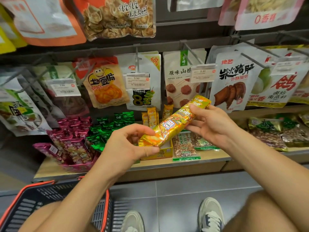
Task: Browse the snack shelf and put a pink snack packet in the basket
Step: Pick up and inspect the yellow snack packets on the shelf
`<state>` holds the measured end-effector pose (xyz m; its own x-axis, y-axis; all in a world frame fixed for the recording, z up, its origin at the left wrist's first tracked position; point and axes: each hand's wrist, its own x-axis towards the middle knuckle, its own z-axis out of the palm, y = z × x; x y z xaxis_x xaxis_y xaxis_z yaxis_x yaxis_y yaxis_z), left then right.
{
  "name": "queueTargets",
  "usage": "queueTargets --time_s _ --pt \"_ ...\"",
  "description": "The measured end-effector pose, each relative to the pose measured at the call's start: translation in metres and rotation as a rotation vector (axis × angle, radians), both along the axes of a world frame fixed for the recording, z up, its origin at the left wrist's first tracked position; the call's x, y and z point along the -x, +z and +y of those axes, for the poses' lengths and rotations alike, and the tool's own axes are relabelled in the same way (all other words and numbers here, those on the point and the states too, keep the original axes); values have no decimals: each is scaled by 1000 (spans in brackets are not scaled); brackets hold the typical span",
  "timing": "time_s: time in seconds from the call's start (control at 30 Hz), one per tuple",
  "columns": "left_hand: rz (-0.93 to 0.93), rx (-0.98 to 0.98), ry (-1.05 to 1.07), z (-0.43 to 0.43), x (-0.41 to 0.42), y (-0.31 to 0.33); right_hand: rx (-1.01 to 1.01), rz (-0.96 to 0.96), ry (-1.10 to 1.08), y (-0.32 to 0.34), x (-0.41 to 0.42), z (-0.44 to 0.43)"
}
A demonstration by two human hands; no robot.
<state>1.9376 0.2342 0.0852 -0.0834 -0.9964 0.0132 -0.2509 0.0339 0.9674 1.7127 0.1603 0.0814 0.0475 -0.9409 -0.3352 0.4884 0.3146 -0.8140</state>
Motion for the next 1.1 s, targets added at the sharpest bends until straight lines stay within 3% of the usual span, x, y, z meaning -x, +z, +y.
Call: queueTargets --time_s 0.13,0.3,0.47,0.6,0.93,1.0,1.1 --pt "261 -103 23 -4 -3 -6 36 -73 -92 1 2 -4" --pt "370 -130 178 -12 -3 -11 53 -134 -136 -1 0 -7" --pt "53 -22 23 -6 1 -13 20 -88 -164 -2 6 -11" --pt "-410 47 -129 -3 10 -25 14 -29 -176 -3 7 -12" --pt "-810 96 -331 -2 8 -39 59 -51 -89 0 8 -8" --pt "-709 121 -277 -5 8 -35 70 19 -59 0 2 -6" --pt "-251 91 -118 -12 17 -18 137 95 57 -1 -9 -1"
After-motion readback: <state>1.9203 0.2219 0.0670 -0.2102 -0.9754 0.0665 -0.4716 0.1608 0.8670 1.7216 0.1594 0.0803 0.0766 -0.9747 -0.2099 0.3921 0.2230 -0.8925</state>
